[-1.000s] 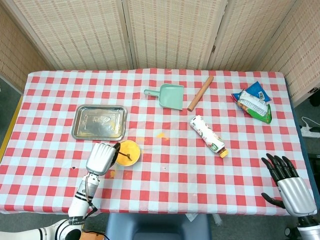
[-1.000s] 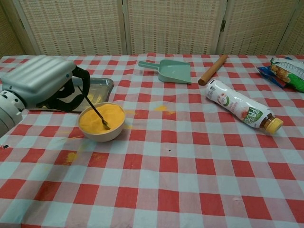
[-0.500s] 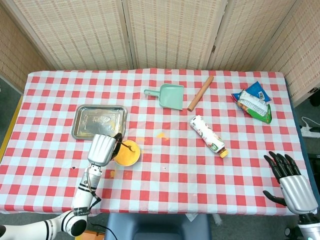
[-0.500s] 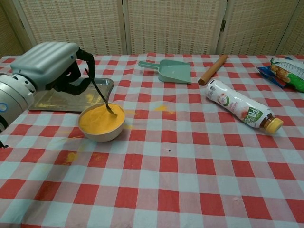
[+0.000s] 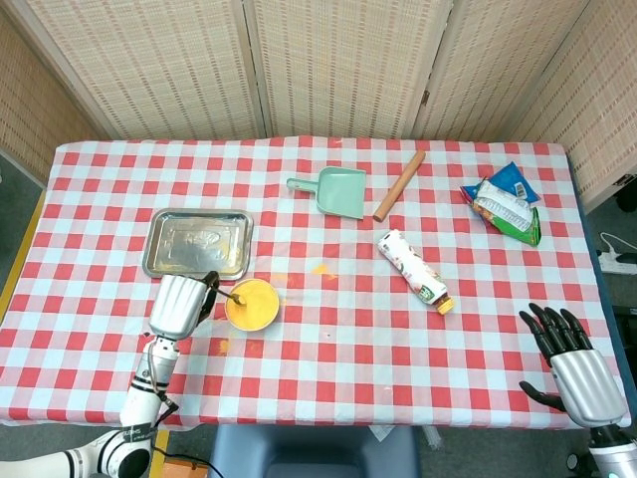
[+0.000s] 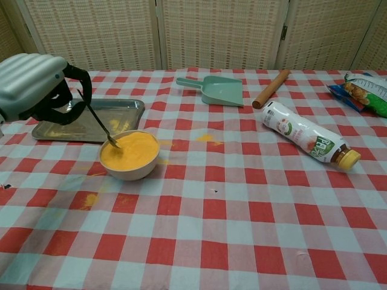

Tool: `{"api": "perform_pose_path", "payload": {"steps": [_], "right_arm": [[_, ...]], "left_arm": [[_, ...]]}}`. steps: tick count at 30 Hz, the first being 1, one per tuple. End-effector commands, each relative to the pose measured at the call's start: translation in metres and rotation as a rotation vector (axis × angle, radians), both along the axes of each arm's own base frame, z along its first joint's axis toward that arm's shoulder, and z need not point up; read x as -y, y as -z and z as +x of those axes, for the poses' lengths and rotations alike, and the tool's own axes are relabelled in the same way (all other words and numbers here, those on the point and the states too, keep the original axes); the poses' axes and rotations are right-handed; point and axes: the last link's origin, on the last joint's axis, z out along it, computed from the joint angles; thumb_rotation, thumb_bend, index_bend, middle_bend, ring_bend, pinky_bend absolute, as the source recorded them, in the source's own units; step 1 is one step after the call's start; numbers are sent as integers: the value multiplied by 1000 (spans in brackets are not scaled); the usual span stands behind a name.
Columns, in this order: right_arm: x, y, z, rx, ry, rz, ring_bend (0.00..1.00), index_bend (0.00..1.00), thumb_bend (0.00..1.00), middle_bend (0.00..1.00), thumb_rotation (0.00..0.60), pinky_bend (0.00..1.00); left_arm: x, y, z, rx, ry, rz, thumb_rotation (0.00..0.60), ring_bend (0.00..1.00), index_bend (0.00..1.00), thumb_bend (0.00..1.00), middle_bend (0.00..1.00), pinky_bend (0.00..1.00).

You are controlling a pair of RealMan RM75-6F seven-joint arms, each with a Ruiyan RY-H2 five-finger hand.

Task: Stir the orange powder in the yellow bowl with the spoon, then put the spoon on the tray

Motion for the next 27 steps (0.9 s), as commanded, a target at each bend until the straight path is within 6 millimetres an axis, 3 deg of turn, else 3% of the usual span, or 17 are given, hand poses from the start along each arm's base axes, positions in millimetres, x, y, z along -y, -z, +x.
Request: {"api": "perform_pose_path", "payload": {"steps": [1,10,18,27], "right_arm": [[-1,1,1,-1,-3,5,0,0,44,0,600,0],[-2,1,3,4,-12,8,0,0,44,0,600,0],[-1,-2,0,9,-1,1,0,0,43,0,600,0],[4,-4,-4,8,25,-8,0,0,43,0,600,0]], "left_arm": [[6,-3,-4,-5,1,-3,600,1000,851,517,1000,1000],[16,9,-5,-33,0,-64,600,1000,852,518,1000,1000],[3,25,7,-4,2,-87,600,1000,853,517,1000,1000],[-19,29,21,49,12,-55,600,1000,856,518,1000,1000]]}}
